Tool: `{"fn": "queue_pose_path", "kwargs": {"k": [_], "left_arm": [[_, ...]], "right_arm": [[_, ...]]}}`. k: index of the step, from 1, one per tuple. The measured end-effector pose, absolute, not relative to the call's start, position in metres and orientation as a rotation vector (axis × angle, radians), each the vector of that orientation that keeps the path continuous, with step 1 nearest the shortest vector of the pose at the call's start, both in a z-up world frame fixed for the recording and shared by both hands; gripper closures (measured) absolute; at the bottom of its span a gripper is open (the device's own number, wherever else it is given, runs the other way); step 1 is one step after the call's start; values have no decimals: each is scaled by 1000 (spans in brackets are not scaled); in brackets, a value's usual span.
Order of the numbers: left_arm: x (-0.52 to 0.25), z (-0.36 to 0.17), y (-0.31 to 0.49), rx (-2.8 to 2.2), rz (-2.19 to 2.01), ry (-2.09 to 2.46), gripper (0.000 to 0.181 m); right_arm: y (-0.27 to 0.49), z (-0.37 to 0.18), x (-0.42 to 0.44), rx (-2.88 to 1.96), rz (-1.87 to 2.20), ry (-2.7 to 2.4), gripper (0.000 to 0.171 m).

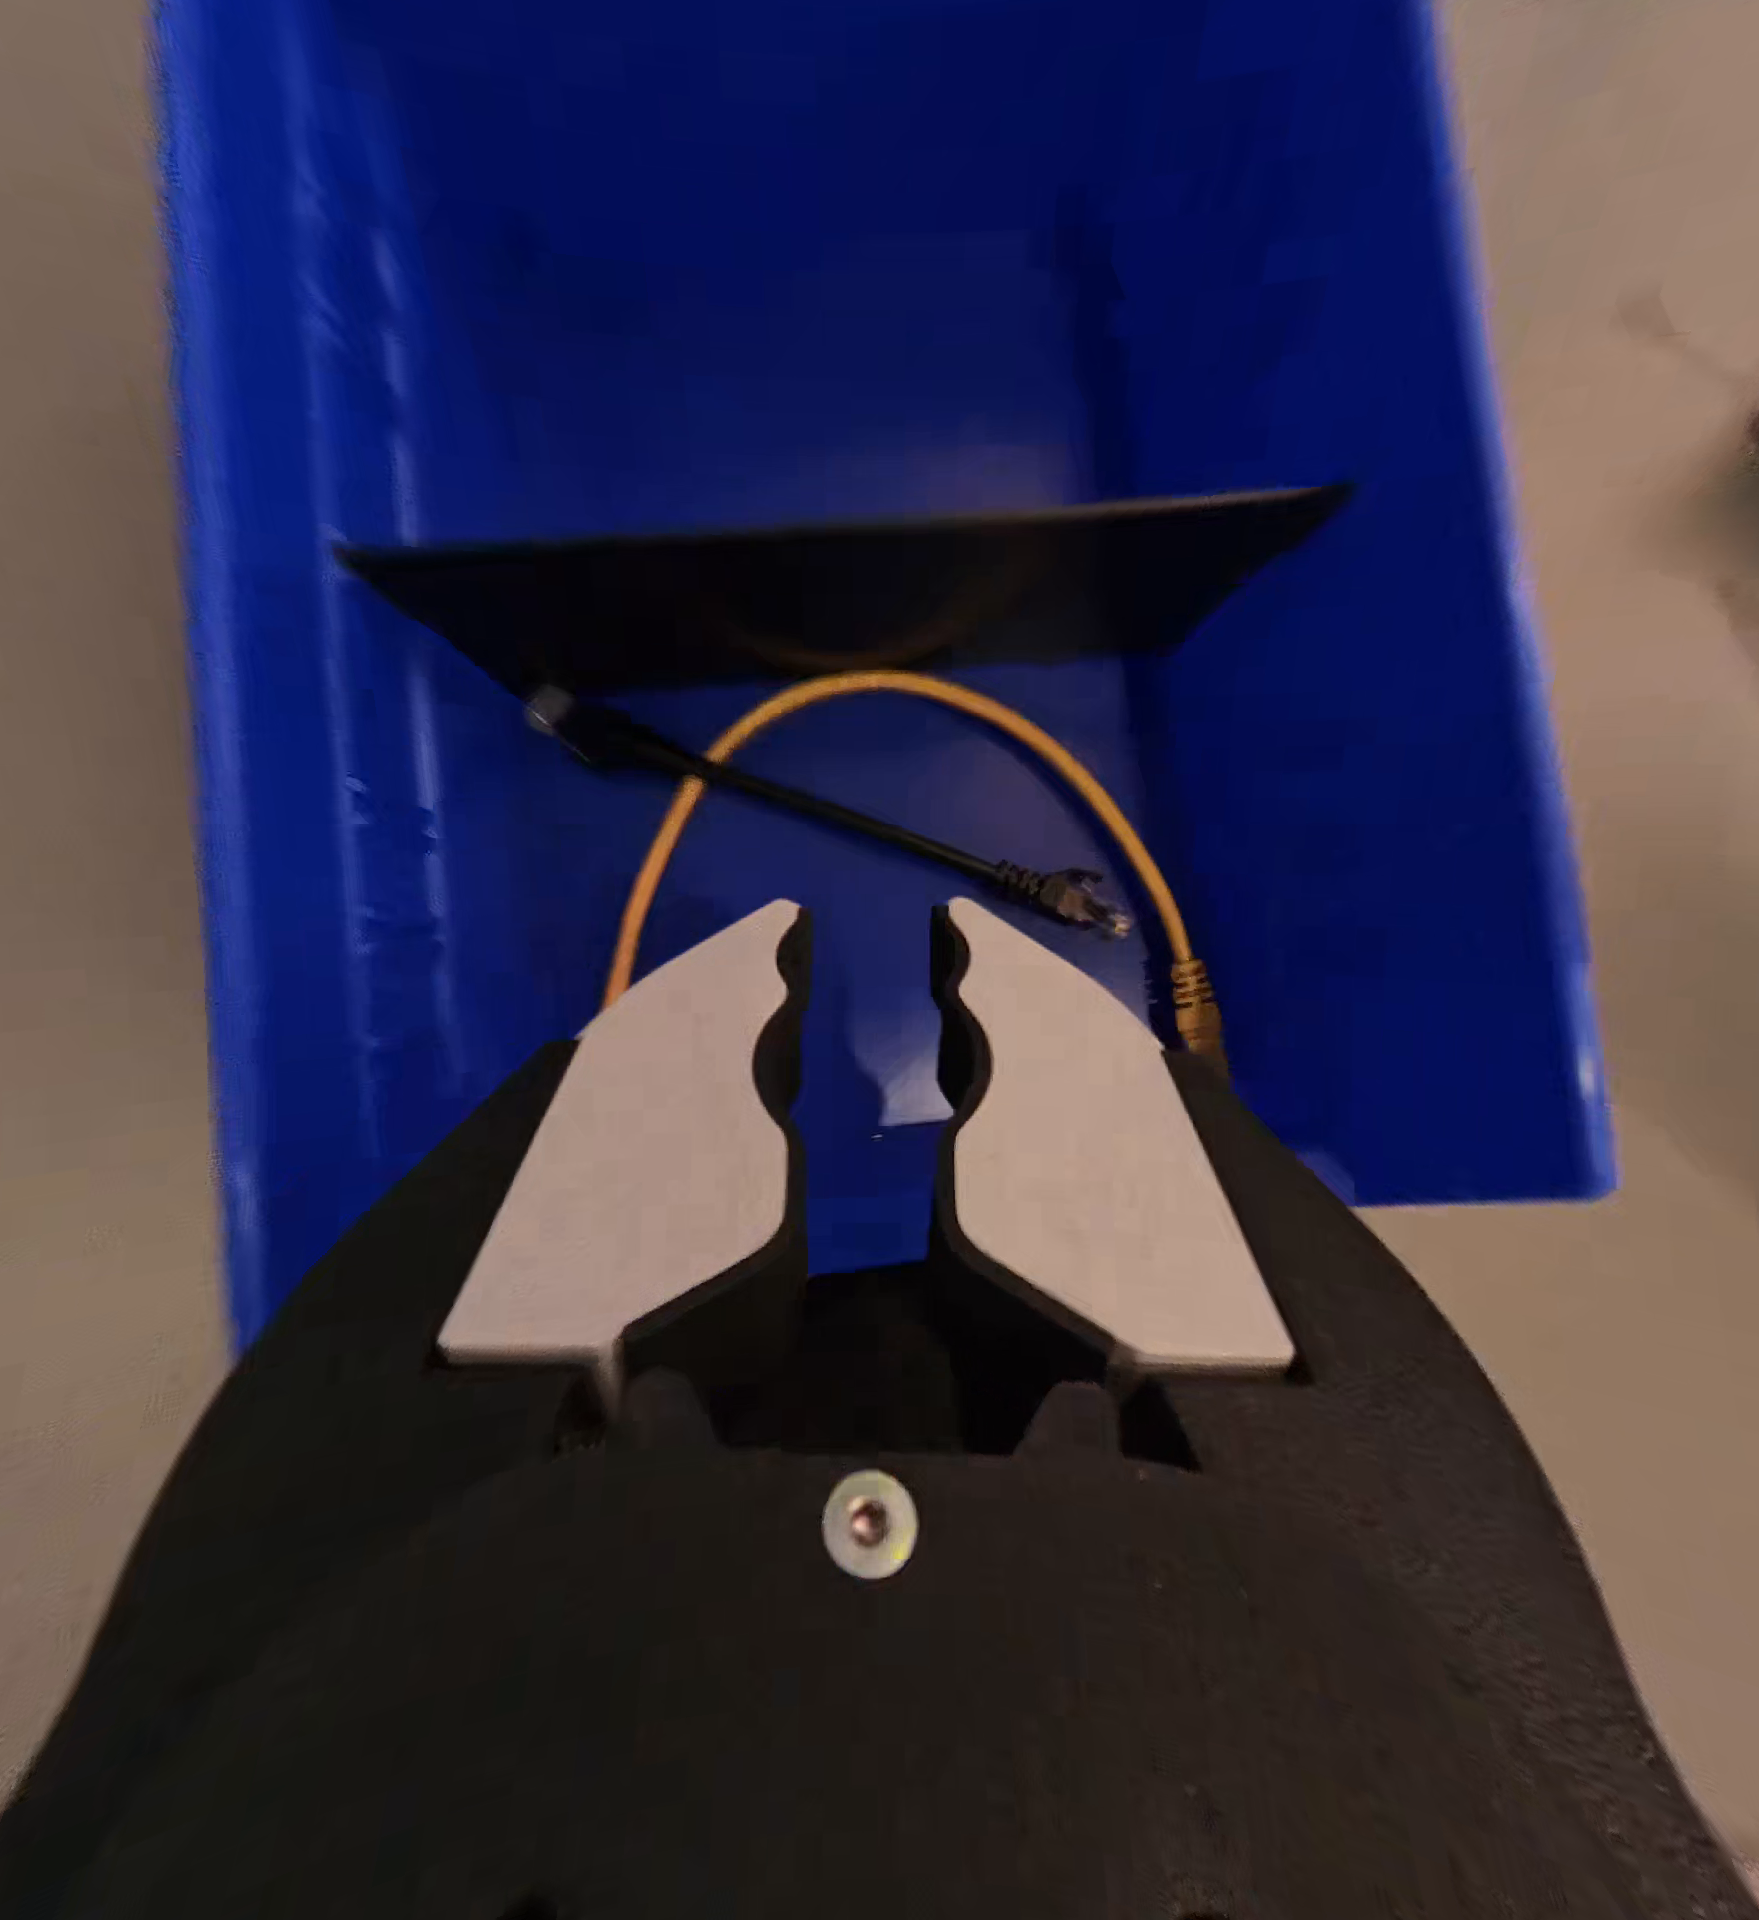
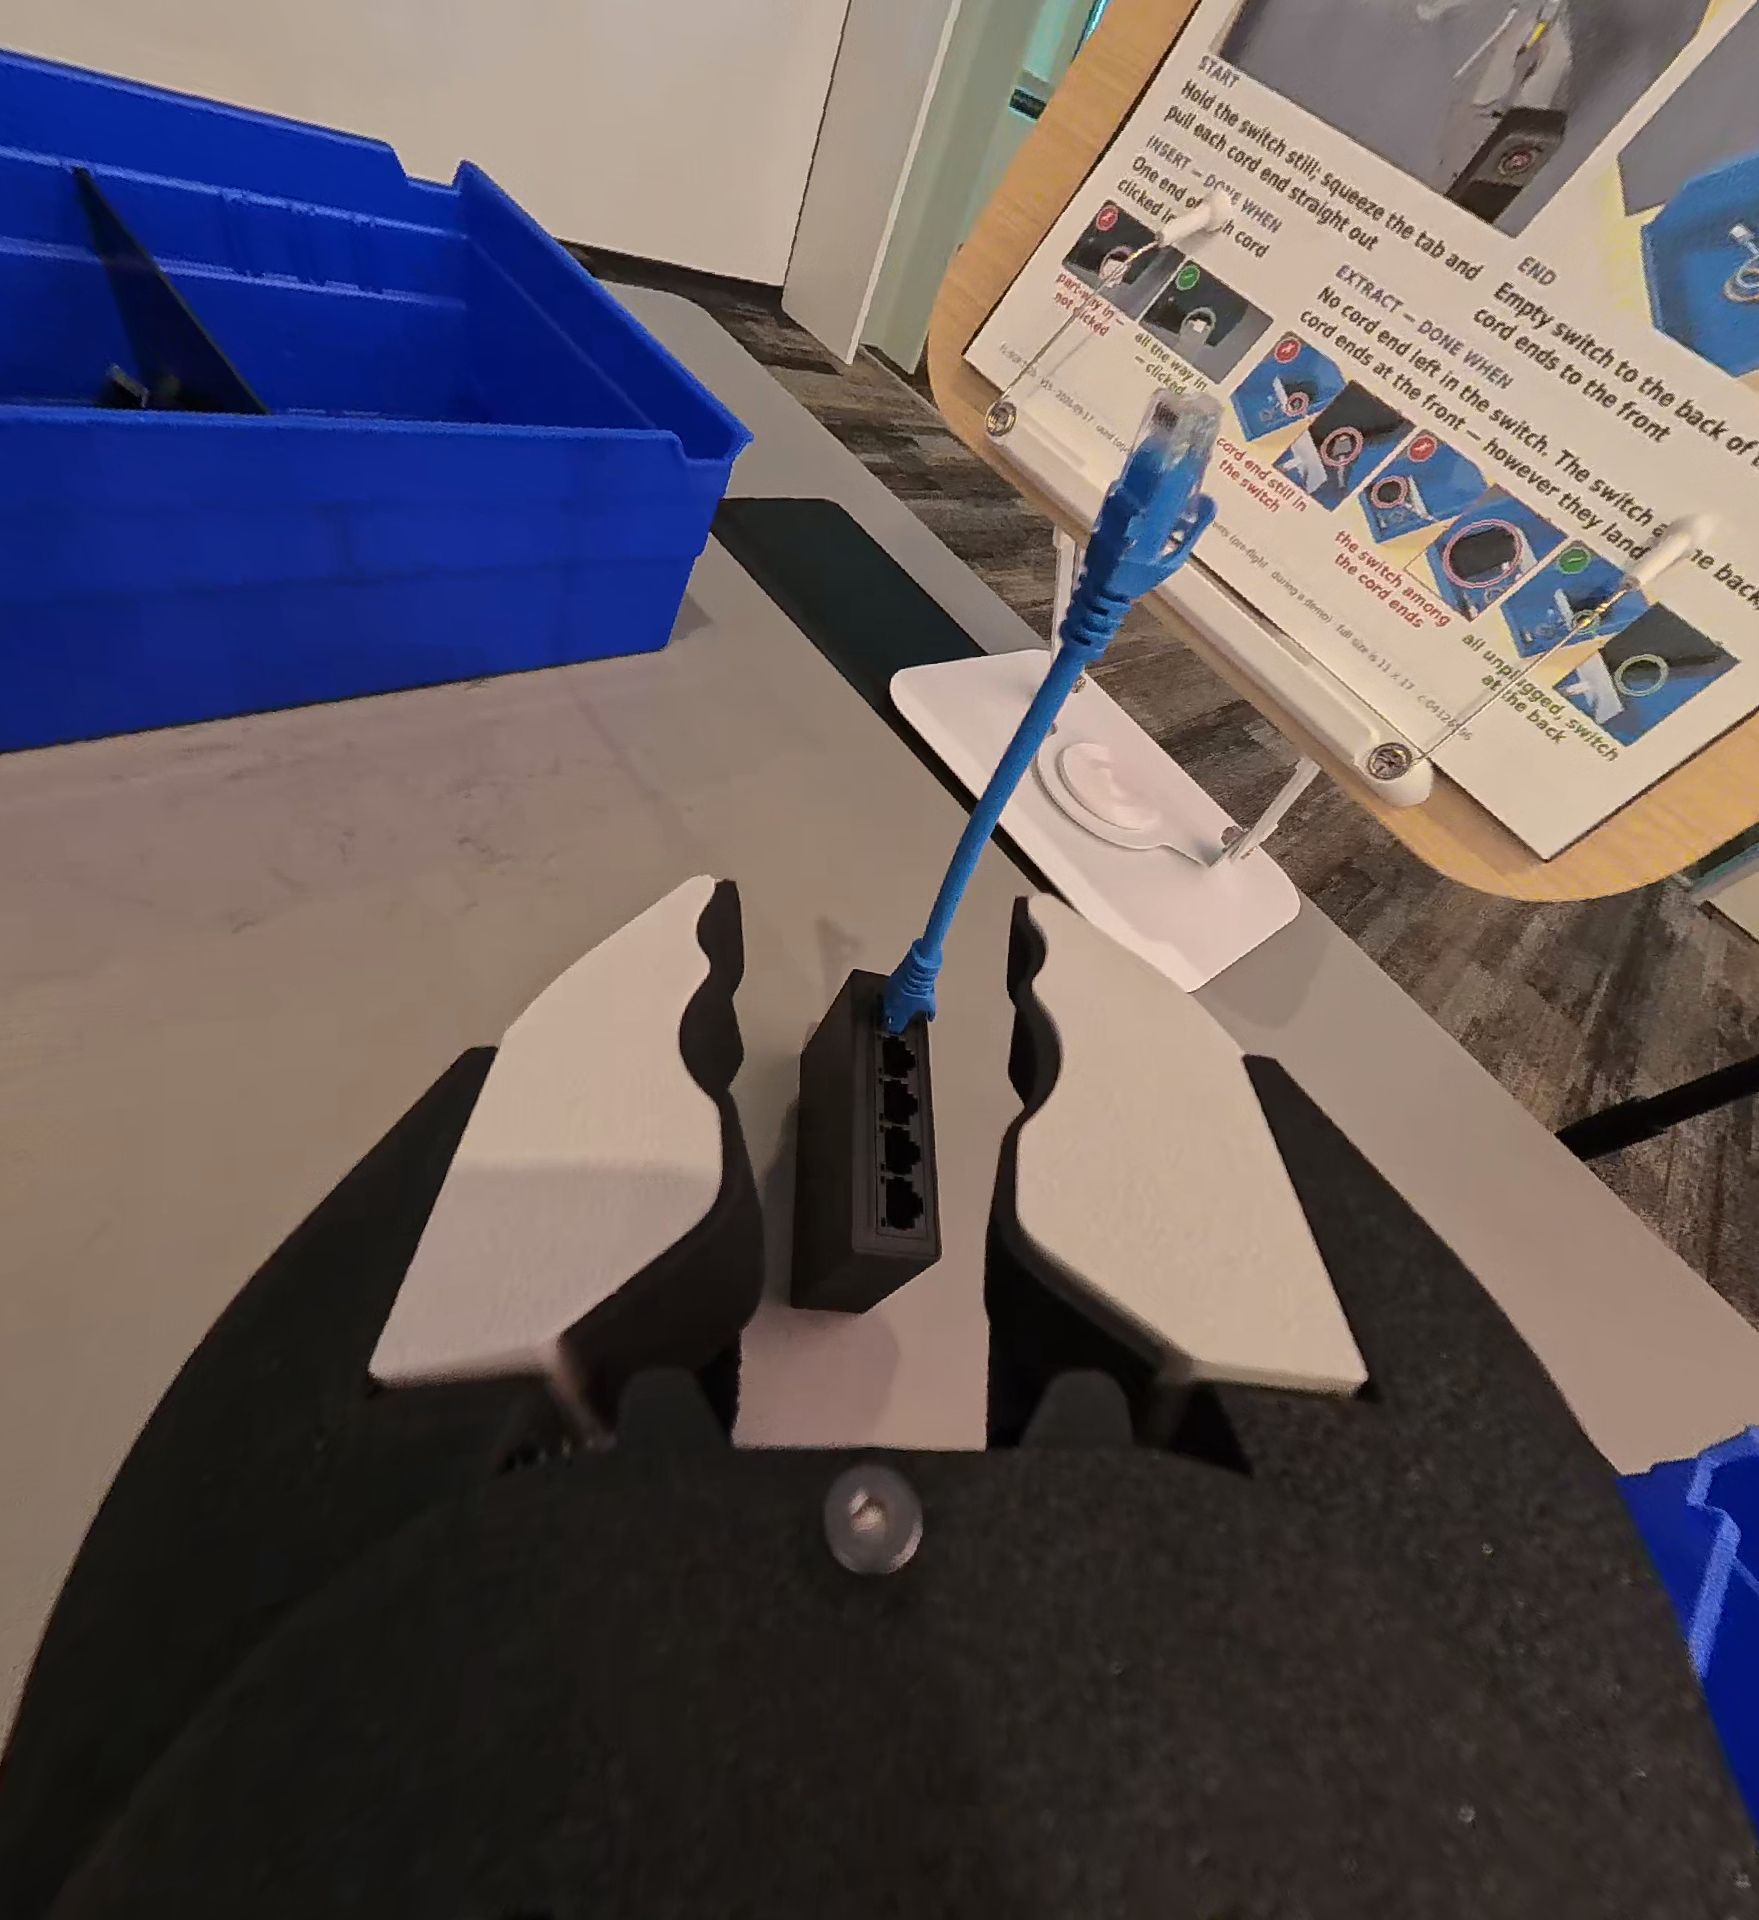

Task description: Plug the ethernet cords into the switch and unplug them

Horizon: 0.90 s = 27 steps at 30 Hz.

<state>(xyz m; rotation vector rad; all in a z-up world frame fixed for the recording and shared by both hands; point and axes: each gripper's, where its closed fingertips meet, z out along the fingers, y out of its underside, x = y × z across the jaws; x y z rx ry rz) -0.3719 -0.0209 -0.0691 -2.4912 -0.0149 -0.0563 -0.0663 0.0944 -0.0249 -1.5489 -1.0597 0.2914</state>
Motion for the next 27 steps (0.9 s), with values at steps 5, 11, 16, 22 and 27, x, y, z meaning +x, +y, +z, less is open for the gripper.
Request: {"fn": "queue_pose_path", "kwargs": {"k": [5,11,16,22,27], "left_arm": [[-364,-111,-11,-2658,-302,-159,164],[-373,-128,0,-2748,-154,-272,155],[-374,-141,7,-2814,-32,-313,152],[-375,-151,11,-2880,104,-296,159],[-374,-151,5,-2916,77,-258,164]], "right_arm": [[91,-31,-68,-1548,275,-1104,124],[89,-32,-70,-1540,271,-1129,124],[88,-29,-70,-1527,266,-1143,125],[89,-31,-67,-1529,245,-1161,126],[92,-29,-66,-1523,243,-1160,127]]}}
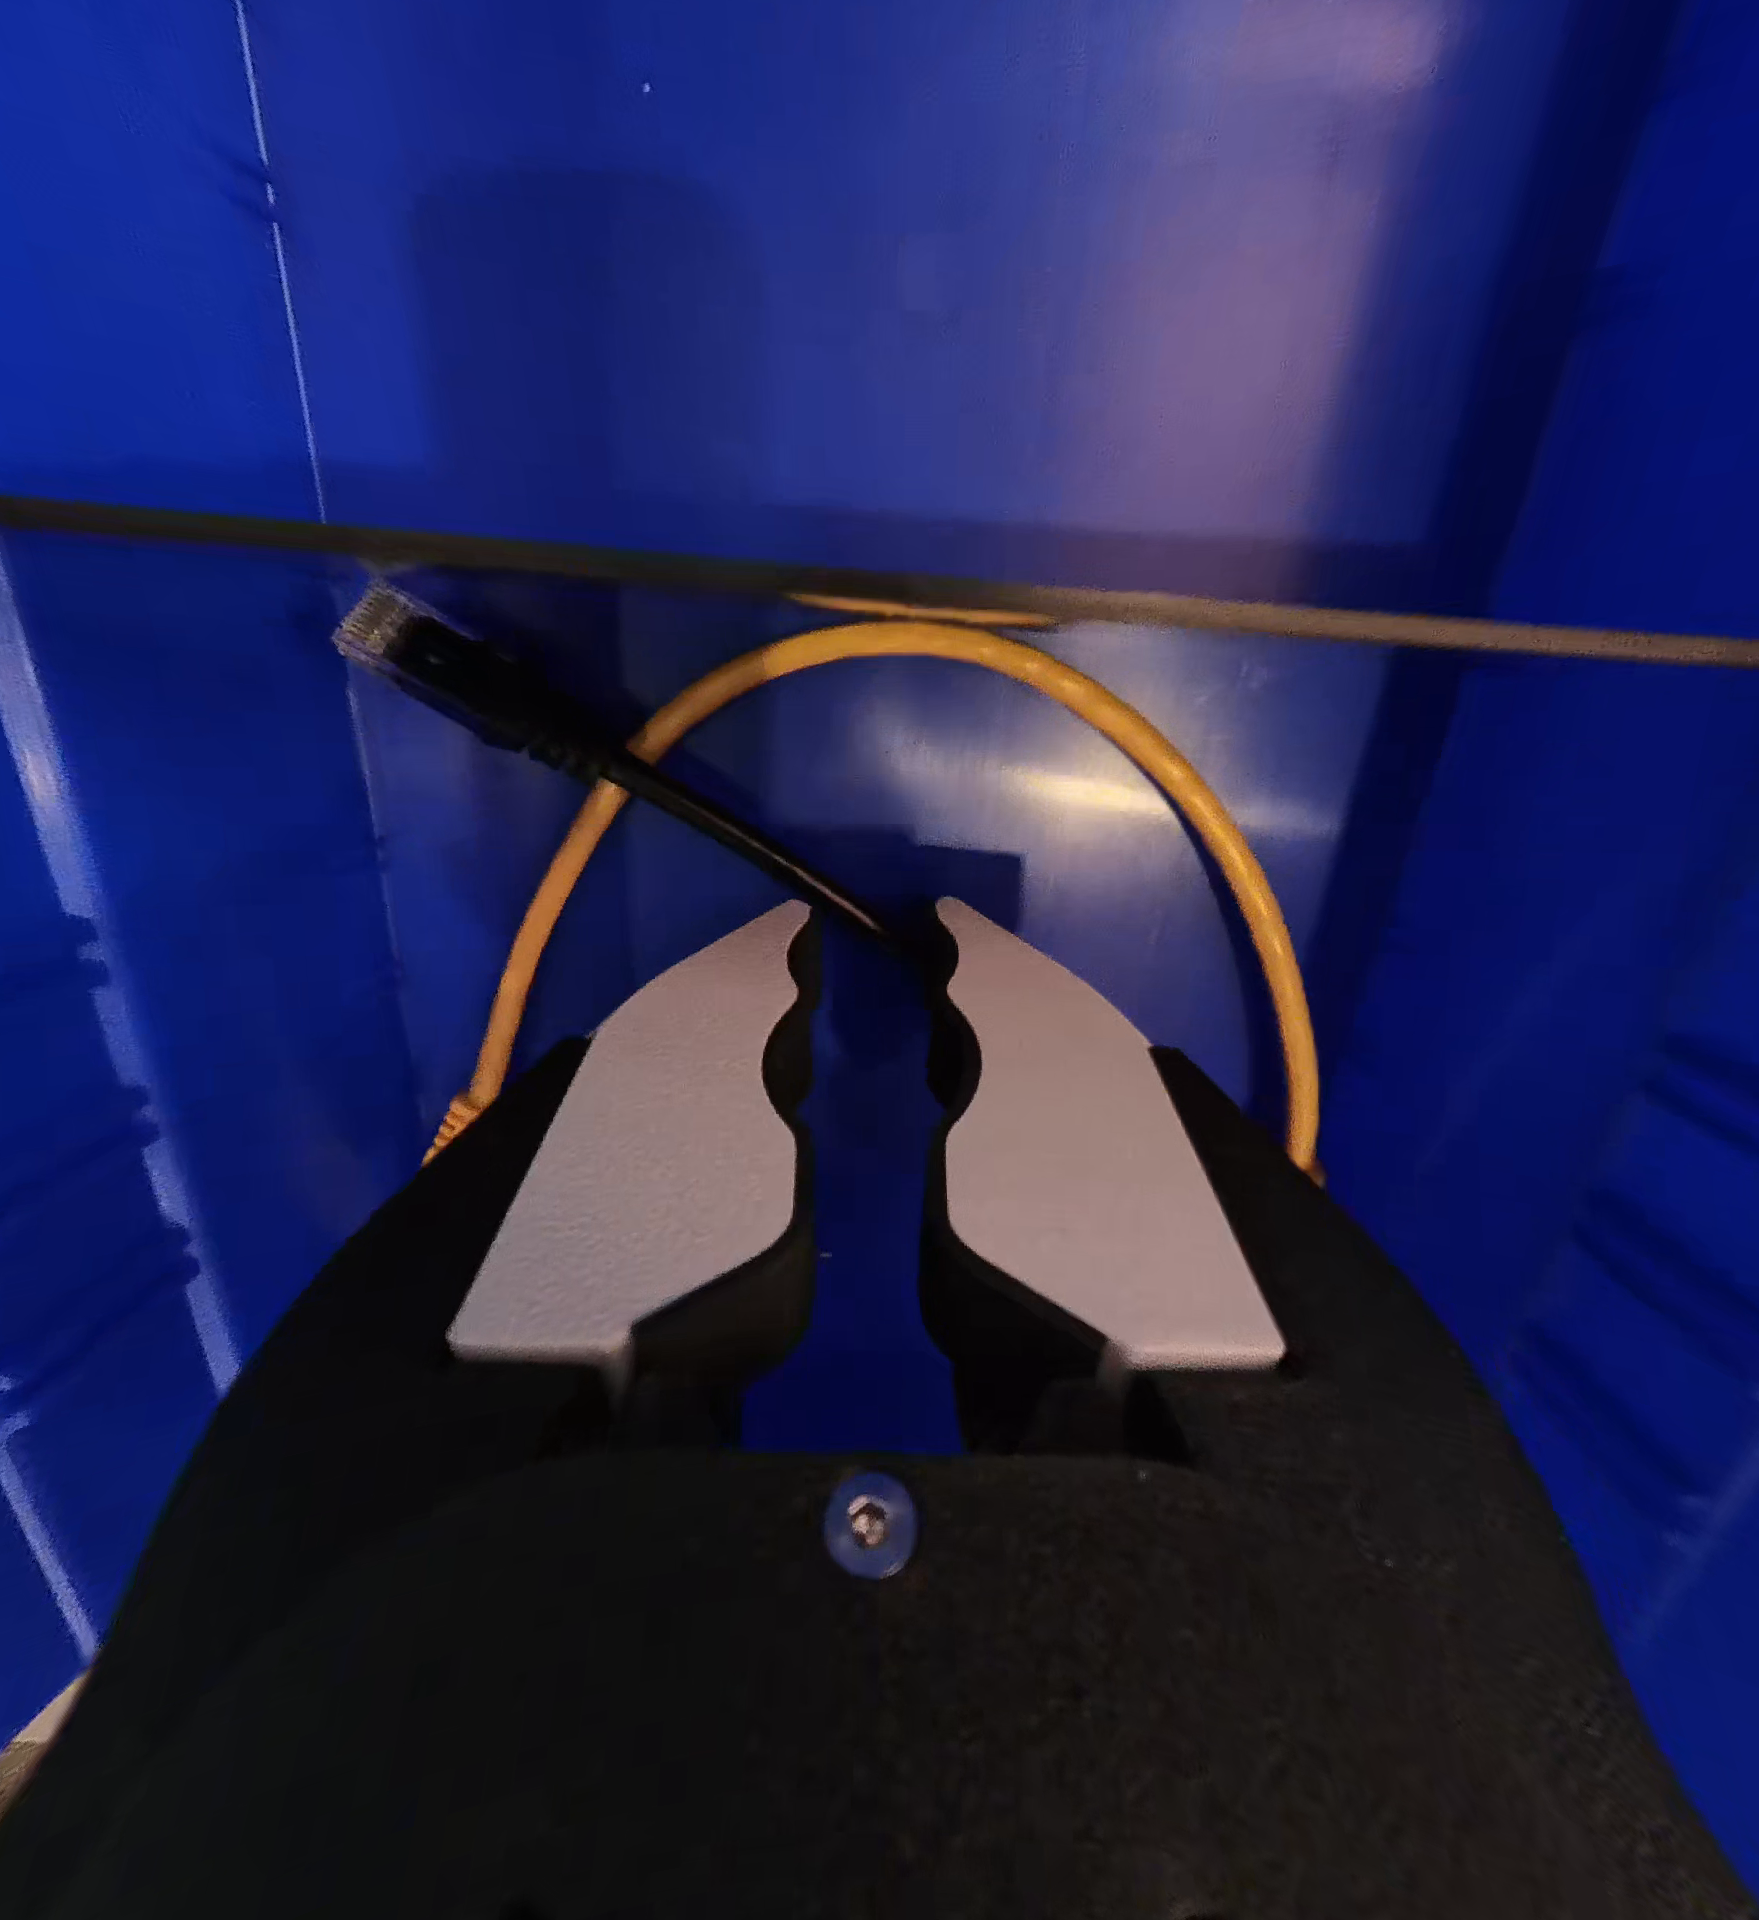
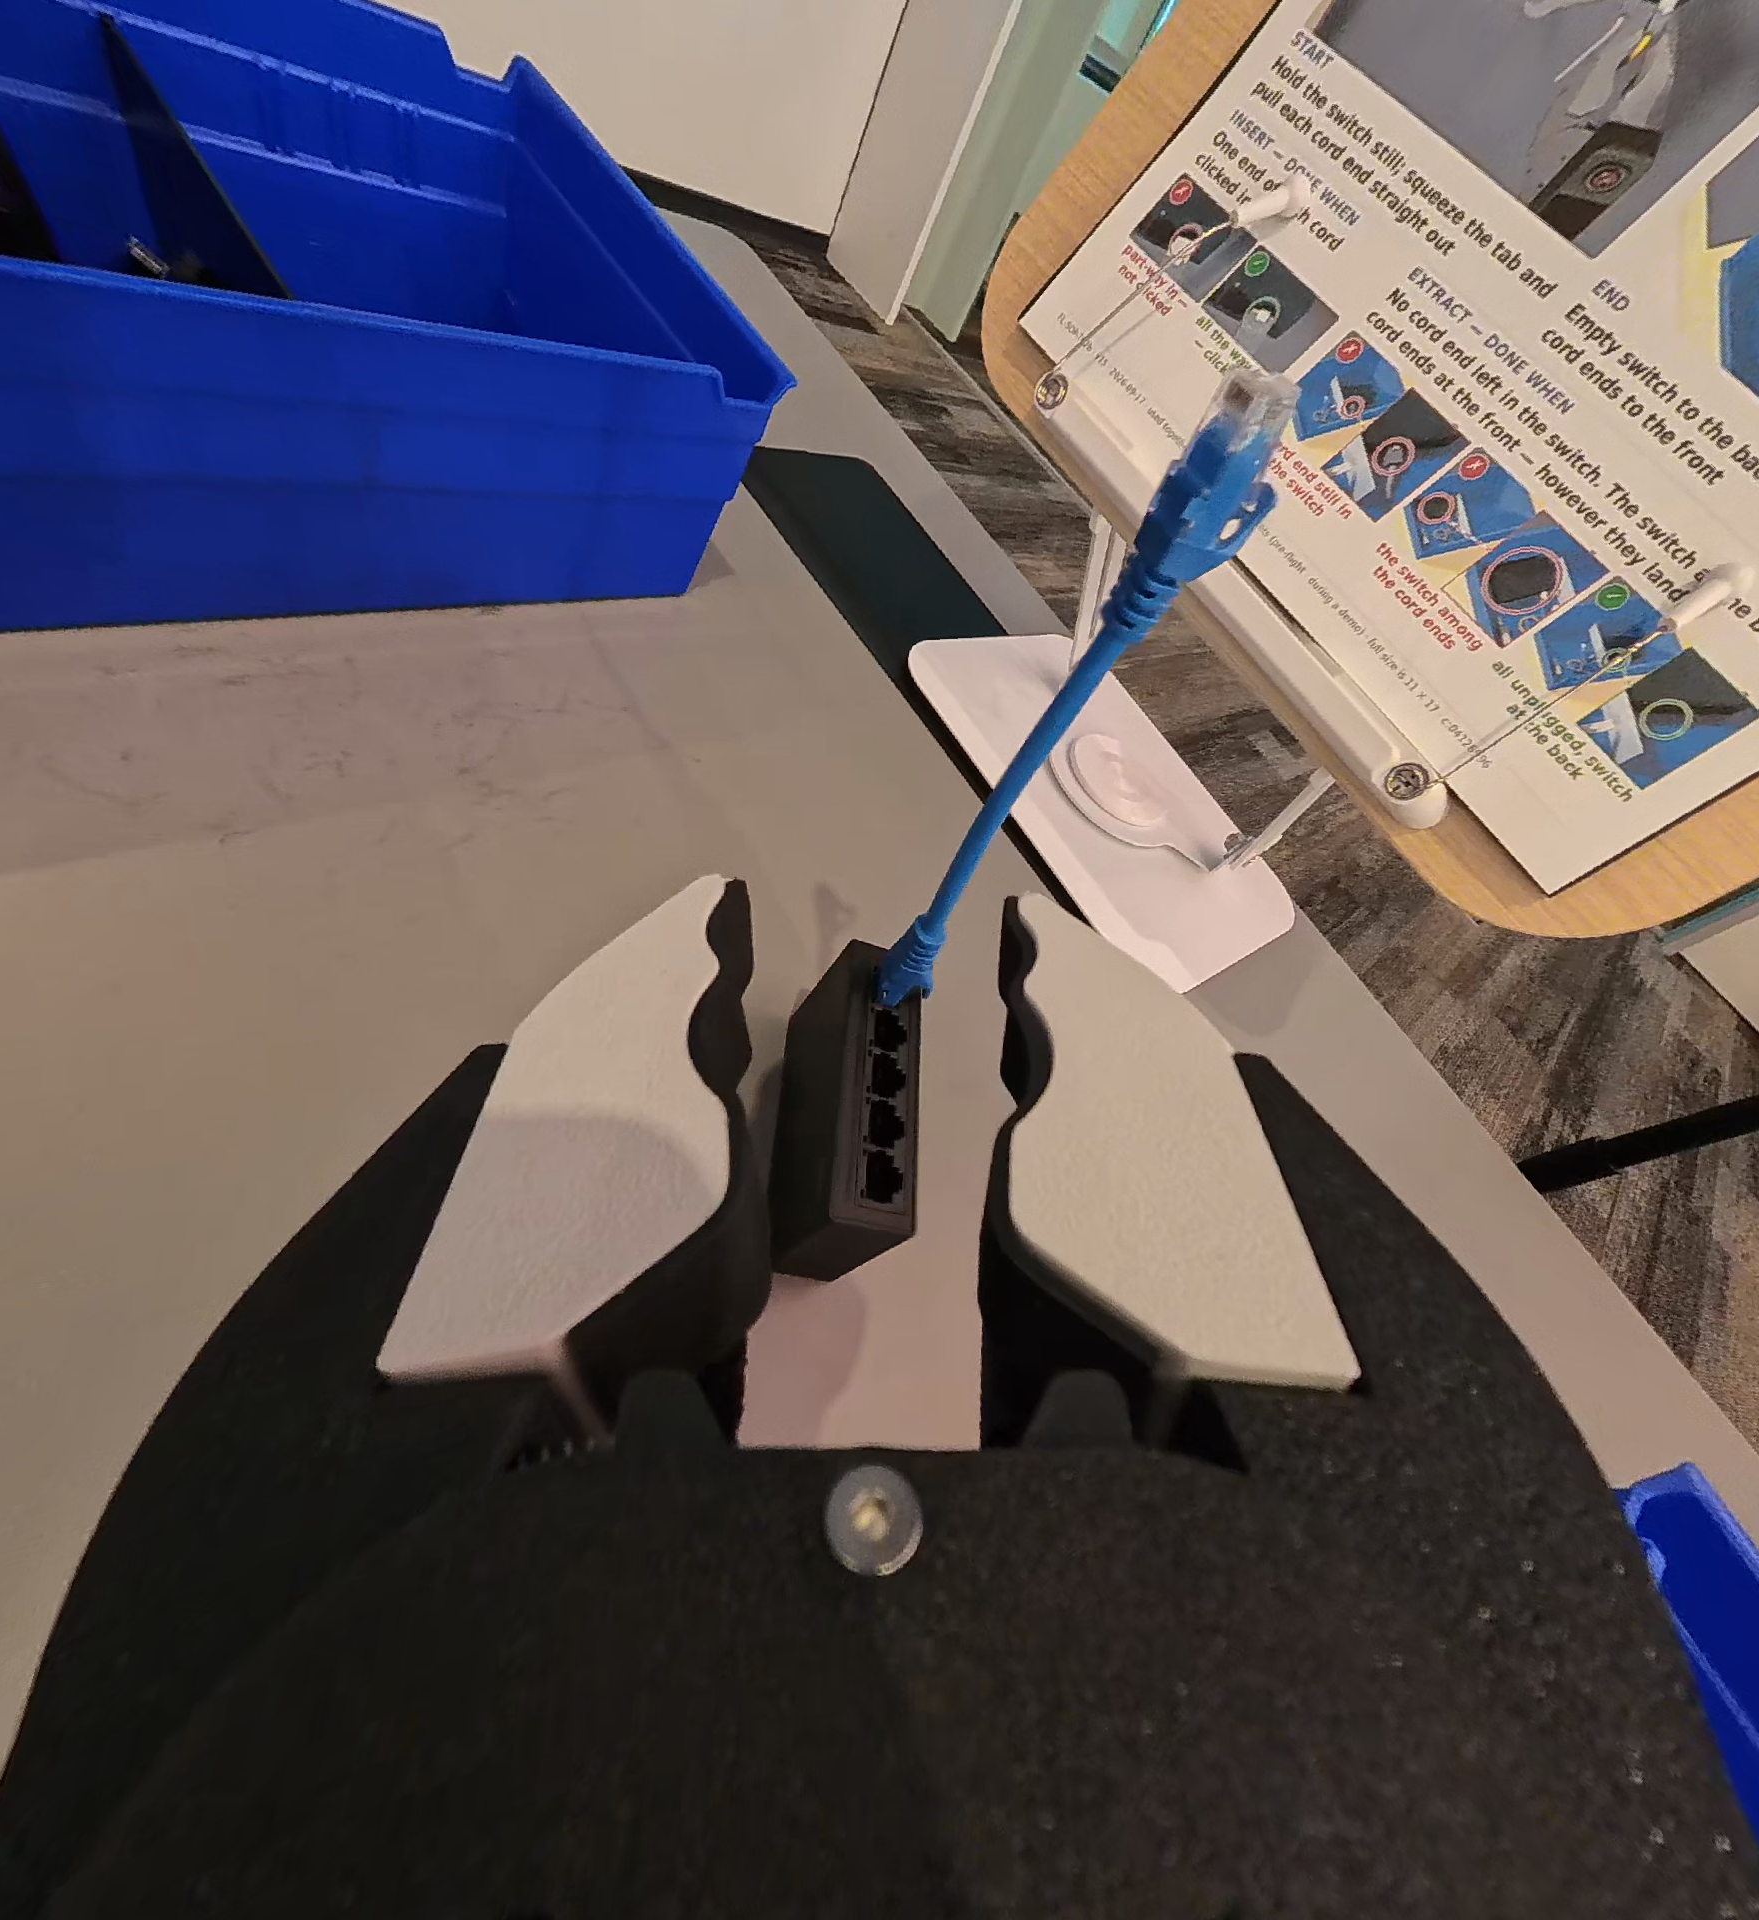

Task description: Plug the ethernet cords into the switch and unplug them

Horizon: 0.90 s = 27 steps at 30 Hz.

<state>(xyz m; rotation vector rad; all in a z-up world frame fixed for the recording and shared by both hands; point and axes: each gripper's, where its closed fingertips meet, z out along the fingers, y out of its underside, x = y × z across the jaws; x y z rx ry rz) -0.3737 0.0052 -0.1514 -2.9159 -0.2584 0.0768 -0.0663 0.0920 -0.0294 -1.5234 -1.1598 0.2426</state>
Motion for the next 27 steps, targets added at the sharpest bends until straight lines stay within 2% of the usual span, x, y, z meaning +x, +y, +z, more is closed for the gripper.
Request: {"fn": "queue_pose_path", "kwargs": {"k": [7,15,19,27], "left_arm": [[-382,-131,-7,-2798,42,-193,169],[-365,-28,-6,-2412,-48,8,176],[-325,3,-7,-2319,-165,211,176],[-182,38,-53,-2057,-572,795,176]], "right_arm": [[94,-31,-64,-1523,220,-1164,128],[85,-19,-71,-1465,236,-1159,129],[67,-3,-84,-1423,371,-1151,129],[-23,63,-115,-1166,1093,-1192,127]]}}
